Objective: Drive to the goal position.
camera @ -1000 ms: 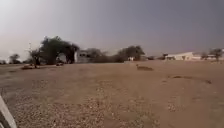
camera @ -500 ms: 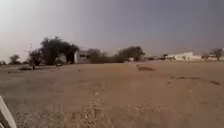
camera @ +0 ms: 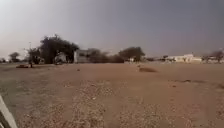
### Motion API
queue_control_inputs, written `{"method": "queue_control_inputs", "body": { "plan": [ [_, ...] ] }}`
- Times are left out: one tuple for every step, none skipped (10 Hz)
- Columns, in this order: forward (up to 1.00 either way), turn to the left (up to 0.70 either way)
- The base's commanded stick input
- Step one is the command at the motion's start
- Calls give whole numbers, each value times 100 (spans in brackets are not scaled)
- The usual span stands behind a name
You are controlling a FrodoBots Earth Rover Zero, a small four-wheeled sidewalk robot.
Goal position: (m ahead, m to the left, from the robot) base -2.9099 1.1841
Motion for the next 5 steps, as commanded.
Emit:
{"method": "queue_control_inputs", "body": {
  "plan": [
    [50, 0],
    [50, 0],
    [50, 0],
    [50, 0],
    [50, 0]
  ]
}}
